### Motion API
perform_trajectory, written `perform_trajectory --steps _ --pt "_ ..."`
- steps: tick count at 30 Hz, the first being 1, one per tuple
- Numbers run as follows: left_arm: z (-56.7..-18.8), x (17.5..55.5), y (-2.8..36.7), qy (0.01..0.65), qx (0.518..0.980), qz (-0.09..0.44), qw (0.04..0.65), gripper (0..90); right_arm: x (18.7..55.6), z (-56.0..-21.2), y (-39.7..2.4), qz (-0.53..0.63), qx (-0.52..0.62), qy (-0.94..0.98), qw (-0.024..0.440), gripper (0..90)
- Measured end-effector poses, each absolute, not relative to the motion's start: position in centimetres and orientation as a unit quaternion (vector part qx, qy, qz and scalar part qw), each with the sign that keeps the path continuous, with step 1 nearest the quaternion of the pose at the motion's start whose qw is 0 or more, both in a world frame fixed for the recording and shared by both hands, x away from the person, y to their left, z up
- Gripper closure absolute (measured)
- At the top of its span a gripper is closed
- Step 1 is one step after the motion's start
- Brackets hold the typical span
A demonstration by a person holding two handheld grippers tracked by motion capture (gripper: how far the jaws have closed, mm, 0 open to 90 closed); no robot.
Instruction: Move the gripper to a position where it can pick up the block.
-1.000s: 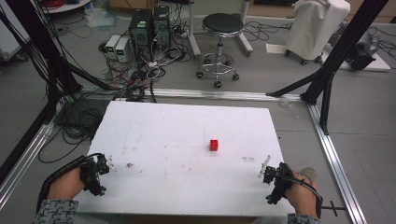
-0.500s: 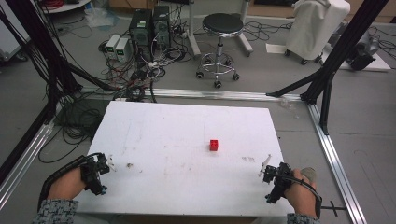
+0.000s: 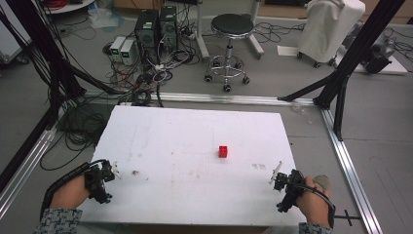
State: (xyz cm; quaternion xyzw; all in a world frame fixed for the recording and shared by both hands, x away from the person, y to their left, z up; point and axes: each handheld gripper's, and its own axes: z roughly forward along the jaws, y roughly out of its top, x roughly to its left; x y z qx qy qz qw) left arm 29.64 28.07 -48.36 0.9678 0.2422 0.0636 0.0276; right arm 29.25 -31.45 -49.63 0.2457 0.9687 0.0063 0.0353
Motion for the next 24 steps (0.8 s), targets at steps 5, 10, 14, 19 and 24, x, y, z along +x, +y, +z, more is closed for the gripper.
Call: perform_trajectory --steps 5,10,14,19,24 --pt "-48.3 29.6 28.0 0.244 0.967 0.066 0.032 23.7 29.7 -49.7 -31.5 0.006 0.244 0.969 0.036 3.4" --pt "-48.3 29.6 28.0 0.244 0.967 0.066 0.032 23.7 30.6 -49.6 -31.7 0.009 0.235 0.972 0.029 3.5" --pt "-48.2 29.6 28.0 0.244 0.967 0.068 0.032 23.8 31.7 -49.5 -32.1 0.008 0.226 0.974 0.025 3.4" --pt "-48.3 29.6 28.0 0.243 0.967 0.067 0.034 23.7 32.7 -49.3 -32.4 0.007 0.222 0.975 0.026 3.5" --pt "-48.2 29.6 27.8 0.240 0.968 0.072 0.032 24.1 34.3 -49.0 -33.0 0.008 0.207 0.978 0.038 3.5"
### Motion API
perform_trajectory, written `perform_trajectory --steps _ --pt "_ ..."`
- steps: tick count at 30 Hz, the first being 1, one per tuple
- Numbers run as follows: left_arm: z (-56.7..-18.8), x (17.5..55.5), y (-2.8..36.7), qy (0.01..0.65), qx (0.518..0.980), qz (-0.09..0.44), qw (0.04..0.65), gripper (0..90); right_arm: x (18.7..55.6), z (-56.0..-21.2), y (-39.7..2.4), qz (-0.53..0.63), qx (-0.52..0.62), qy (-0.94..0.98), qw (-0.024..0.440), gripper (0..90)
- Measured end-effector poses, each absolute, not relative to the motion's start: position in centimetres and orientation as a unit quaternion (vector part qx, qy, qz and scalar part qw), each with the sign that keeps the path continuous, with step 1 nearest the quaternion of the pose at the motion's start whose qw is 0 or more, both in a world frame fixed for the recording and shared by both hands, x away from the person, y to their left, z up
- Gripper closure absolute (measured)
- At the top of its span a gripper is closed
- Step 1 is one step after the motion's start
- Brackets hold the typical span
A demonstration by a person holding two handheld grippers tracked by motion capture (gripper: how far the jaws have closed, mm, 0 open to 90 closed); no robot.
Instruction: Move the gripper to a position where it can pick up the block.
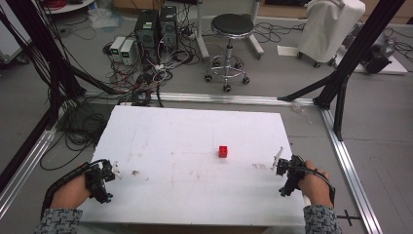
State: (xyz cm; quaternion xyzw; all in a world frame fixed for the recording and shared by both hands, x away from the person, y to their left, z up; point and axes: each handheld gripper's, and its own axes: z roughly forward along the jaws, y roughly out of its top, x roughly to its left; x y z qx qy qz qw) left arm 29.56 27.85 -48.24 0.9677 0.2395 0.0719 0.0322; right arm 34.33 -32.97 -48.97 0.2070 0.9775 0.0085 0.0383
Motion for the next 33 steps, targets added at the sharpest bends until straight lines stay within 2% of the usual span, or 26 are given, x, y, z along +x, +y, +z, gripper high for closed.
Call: perform_trajectory --steps 18,33 --pt "-48.4 29.6 27.5 0.234 0.969 0.070 0.035 24.1 38.6 -47.1 -33.9 0.009 0.150 0.988 0.038 3.5" --pt "-48.5 29.7 27.3 0.230 0.970 0.066 0.035 24.2 42.5 -44.7 -30.4 0.027 0.113 0.992 0.049 3.5"
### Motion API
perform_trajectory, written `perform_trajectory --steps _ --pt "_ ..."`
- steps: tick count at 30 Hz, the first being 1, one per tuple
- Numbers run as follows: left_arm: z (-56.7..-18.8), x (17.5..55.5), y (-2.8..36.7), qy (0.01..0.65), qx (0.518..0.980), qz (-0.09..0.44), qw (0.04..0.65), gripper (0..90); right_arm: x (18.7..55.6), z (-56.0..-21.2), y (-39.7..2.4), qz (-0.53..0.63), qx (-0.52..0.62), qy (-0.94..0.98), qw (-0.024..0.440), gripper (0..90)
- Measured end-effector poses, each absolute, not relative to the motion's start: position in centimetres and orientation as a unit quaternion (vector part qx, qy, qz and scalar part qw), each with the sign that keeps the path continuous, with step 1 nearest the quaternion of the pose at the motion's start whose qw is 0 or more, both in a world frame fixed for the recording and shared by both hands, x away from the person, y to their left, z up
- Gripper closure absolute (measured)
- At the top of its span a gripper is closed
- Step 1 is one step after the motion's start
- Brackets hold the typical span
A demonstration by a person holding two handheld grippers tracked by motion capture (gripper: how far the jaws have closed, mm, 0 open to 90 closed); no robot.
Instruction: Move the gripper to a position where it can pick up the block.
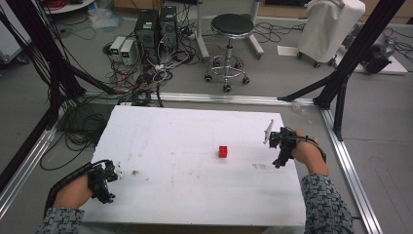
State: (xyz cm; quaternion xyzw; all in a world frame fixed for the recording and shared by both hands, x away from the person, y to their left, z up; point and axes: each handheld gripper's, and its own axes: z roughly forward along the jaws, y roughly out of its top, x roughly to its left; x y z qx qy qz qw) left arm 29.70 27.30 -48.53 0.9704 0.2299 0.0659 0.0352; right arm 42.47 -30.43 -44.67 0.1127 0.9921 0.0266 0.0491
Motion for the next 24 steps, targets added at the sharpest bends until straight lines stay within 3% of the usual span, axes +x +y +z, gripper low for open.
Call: perform_trajectory --steps 24 --pt "-48.6 29.7 27.6 0.229 0.971 0.061 0.040 24.3 45.6 -42.6 -23.5 0.043 0.040 0.997 0.041 3.5"
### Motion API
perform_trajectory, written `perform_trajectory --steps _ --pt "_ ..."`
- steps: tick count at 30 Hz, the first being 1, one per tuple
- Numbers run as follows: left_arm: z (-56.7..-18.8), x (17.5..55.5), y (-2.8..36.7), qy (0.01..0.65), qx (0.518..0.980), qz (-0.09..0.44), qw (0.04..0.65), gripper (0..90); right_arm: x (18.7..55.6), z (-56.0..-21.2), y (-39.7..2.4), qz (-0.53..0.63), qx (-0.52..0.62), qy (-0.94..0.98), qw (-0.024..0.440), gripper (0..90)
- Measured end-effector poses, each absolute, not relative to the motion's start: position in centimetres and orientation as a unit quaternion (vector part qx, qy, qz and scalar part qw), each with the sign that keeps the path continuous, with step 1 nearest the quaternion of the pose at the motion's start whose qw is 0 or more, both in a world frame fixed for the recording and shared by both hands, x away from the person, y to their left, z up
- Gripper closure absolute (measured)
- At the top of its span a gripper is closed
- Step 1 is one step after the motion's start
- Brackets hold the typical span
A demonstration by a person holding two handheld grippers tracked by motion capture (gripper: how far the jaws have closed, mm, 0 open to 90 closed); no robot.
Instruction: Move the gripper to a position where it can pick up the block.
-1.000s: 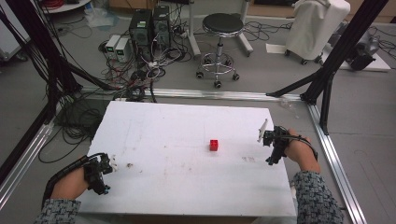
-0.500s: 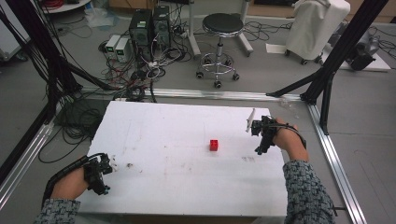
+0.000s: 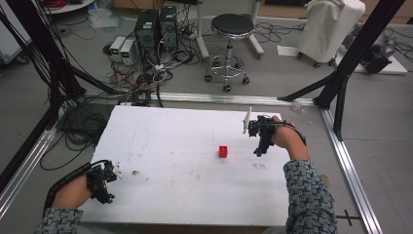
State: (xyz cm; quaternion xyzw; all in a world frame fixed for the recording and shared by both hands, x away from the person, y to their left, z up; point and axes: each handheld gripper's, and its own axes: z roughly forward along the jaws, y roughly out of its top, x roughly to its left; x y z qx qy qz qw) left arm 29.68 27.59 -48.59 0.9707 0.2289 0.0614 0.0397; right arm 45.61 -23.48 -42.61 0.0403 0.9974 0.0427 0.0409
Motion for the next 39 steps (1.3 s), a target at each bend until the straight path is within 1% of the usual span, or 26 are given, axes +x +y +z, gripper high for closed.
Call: perform_trajectory --steps 5,14,39 --pt "-48.6 29.7 27.5 0.227 0.971 0.061 0.040 24.3 46.2 -43.2 -21.4 0.047 0.020 0.998 0.041 3.5" --pt "-48.7 29.6 27.5 0.228 0.971 0.059 0.041 24.5 46.8 -44.5 -18.8 0.050 0.004 0.998 0.029 3.5" --pt "-48.7 29.6 27.4 0.223 0.972 0.055 0.041 24.5 47.6 -48.9 -14.4 0.044 -0.013 0.999 0.009 3.5"
